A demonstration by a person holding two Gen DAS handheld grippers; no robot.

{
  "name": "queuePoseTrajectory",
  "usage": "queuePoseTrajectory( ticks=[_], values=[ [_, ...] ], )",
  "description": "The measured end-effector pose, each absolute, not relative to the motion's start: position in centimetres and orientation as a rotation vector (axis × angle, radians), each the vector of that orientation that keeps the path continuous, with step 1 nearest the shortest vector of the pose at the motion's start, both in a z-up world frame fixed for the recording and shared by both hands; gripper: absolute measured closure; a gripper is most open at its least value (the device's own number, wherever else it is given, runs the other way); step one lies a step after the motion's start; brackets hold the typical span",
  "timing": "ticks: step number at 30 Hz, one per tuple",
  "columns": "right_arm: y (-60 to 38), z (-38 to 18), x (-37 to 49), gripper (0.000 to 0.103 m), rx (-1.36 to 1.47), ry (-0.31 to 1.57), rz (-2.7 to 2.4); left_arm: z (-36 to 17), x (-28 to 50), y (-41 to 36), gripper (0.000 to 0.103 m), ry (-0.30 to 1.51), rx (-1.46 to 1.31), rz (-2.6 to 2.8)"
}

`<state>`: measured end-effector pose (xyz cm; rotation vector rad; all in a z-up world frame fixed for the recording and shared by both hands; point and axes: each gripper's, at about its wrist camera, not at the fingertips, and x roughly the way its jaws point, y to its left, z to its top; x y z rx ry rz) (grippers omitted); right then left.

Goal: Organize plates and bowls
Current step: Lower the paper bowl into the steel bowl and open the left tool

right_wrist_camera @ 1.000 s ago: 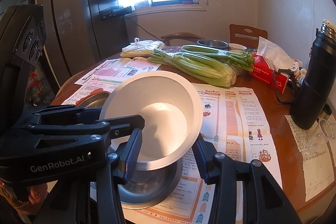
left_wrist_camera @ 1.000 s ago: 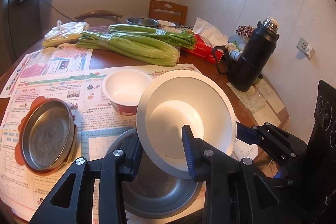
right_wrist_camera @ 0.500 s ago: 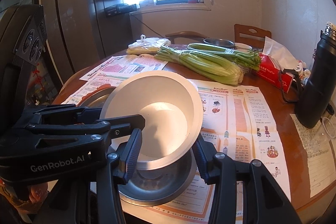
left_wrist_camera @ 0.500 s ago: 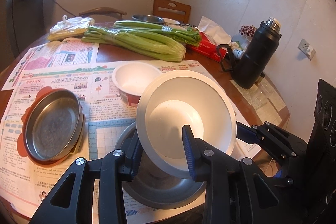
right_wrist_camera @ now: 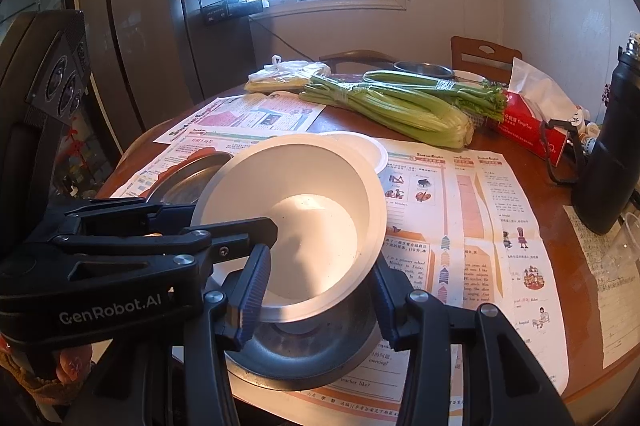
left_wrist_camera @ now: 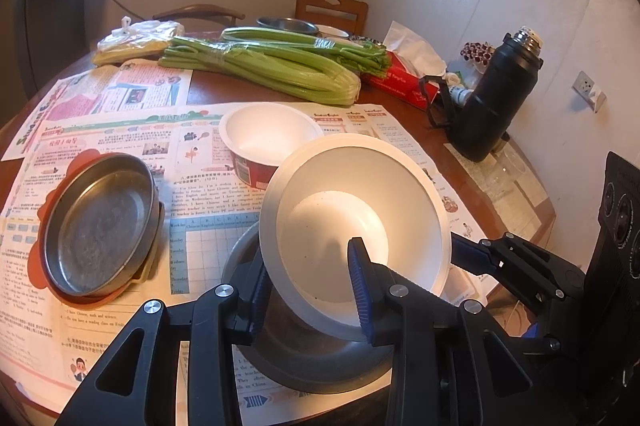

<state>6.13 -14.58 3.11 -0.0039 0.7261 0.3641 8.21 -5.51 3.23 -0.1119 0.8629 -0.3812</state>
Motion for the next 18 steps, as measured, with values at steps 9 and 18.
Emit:
queuePoseTrajectory(
  ticks=[9,18],
  values=[
    [-14.6,2.3,6.5,0.055,0.017,0.747,0.393,2.5,8.4,-5.4,0.065,0.881,-0.111,-0.361],
    [-14.6,1.5,6.8,0.055,0.022,0.779,0.397,1.7,8.7,-5.6,0.065,0.906,-0.106,-0.359]
  ],
)
